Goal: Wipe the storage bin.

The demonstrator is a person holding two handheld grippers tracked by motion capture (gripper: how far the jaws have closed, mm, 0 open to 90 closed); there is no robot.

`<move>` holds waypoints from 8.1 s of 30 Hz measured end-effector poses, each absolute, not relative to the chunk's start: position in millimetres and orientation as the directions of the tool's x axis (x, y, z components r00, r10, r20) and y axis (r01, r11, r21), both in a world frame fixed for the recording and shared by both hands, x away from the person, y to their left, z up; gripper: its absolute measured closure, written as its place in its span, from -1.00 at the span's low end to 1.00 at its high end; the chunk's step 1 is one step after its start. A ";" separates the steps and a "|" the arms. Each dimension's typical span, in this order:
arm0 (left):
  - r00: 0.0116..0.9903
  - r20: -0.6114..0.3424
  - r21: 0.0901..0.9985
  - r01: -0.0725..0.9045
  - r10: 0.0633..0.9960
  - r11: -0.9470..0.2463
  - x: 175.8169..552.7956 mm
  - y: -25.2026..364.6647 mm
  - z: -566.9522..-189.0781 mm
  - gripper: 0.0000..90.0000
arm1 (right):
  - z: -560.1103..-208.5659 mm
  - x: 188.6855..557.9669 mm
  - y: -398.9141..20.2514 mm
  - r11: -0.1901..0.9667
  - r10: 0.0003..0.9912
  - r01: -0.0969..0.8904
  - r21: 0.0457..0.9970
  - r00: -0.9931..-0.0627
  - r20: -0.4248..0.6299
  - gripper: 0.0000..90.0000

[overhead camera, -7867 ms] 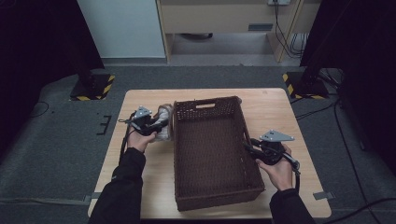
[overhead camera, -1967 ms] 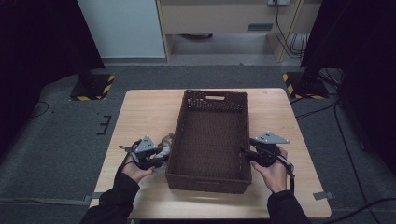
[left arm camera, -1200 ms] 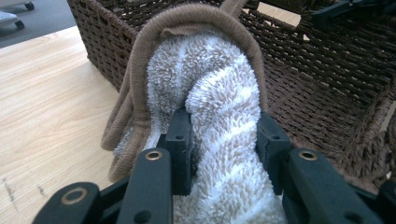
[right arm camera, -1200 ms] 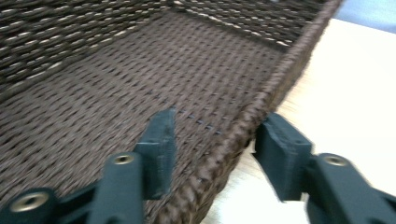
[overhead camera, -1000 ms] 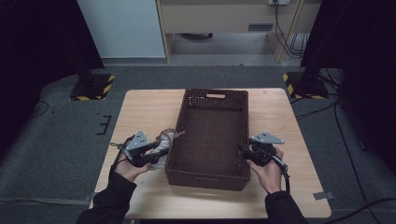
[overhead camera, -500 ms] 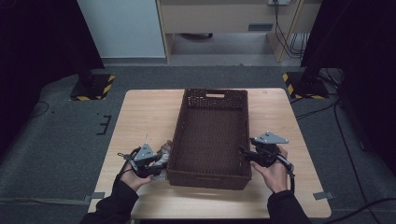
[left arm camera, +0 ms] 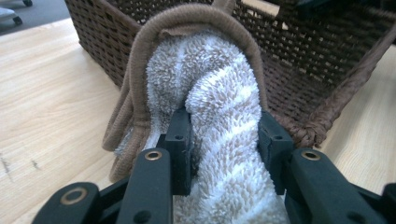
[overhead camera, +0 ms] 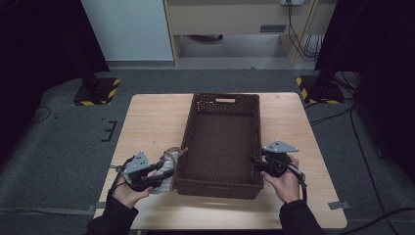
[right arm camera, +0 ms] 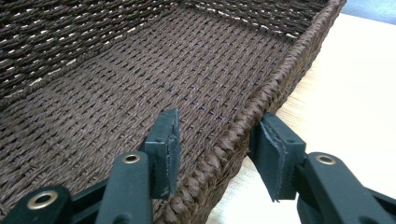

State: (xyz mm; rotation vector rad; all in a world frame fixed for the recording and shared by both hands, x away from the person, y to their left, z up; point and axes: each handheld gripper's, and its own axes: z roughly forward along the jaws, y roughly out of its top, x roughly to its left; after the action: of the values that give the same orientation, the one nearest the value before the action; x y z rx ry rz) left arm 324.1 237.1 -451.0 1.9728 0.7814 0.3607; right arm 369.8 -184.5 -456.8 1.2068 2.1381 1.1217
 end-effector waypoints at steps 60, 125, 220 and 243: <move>0.681 -0.101 0.810 0.480 0.725 -0.338 288.8 226.3 -439.6 0.40 | -457.2 370.9 -185.9 0.320 0.837 0.485 0.814 -0.547 -0.004 0.09; 0.318 0.002 0.699 0.678 0.948 -0.229 414.5 296.1 -489.5 0.36 | -436.8 371.4 -216.4 0.200 0.870 0.460 0.865 -0.490 0.059 0.00; 0.629 -0.083 0.823 0.481 0.773 -0.303 353.1 185.7 -449.5 0.35 | -427.9 379.4 -224.4 0.214 0.867 0.403 0.890 -0.499 0.018 0.00; 0.587 -0.081 0.828 0.490 0.806 -0.274 346.7 189.5 -454.5 0.24 | -440.7 375.1 -204.4 0.291 0.820 0.408 0.866 -0.572 -0.006 0.57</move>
State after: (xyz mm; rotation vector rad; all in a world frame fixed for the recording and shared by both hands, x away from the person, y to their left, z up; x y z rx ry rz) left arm 346.7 189.5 -454.5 1.9349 1.0371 0.4515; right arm 375.1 -204.4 -440.7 1.0965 2.1111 1.2133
